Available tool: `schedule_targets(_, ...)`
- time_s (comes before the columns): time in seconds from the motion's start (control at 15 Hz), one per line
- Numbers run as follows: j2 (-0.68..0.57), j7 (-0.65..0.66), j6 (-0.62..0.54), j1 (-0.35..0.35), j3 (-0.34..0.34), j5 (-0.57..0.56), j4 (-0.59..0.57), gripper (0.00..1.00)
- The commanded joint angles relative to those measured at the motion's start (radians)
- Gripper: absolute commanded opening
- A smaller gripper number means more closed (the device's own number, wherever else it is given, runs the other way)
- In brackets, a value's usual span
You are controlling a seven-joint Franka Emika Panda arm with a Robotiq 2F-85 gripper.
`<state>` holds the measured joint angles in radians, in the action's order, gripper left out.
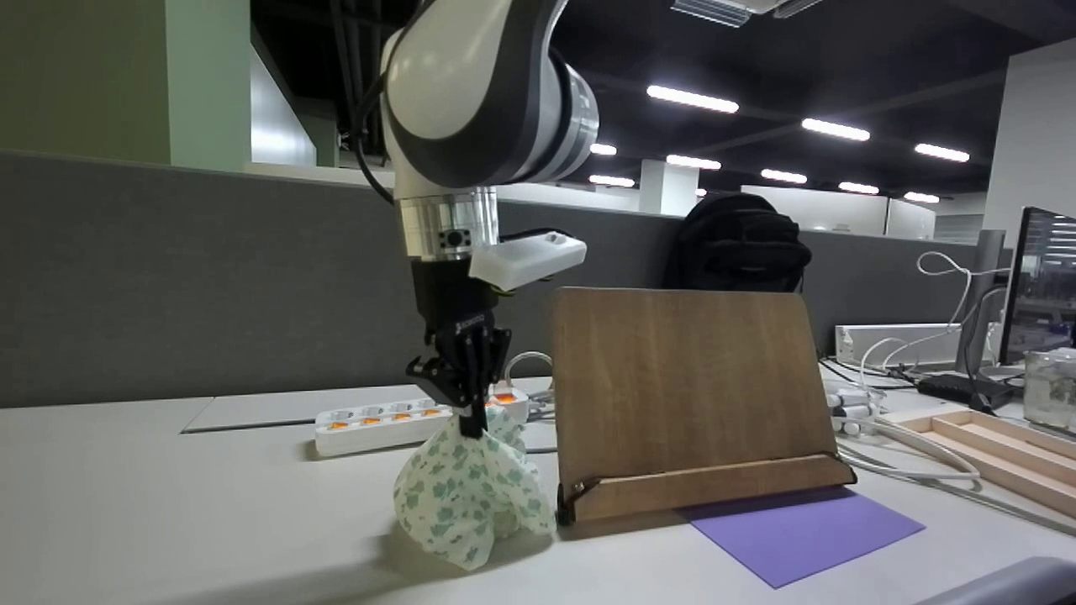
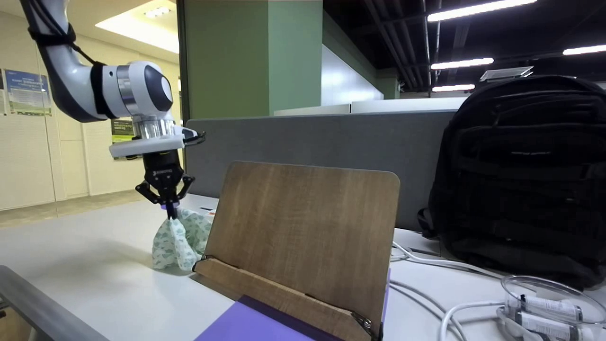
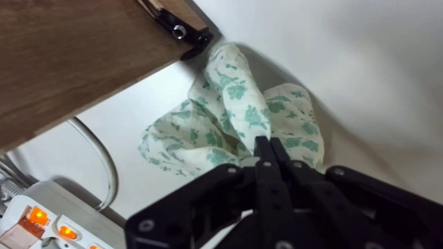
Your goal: Put the cloth on the table
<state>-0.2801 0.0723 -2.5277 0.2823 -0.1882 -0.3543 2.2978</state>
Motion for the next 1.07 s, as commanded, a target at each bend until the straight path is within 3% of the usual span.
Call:
schedule_targets(0.0, -0.031, 0.033, 0.05, 0.036, -0.005, 0.024, -0.05, 0.05)
schedule_targets(0.07, -0.034, 0.038, 0.057, 0.044, -0.004, 0.027, -0.054, 0.29)
schedule_targets(0.27, -0.027, 0.044, 0.092, 0.057, 0.002, 0.032, -0.066, 0.38)
schedule_targets(0.67, 0.059, 0.086, 0.151, 0.052, 0.015, 0.009, -0.059, 0.78)
schedule_targets(0.87, 0.124, 0.029, 0.176, 0.03, 0.009, 0.004, -0.03, 0.98)
schedule_targets(1.0, 0.165, -0.003, 0.192, 0.014, 0.006, 0.008, -0.013, 1.0)
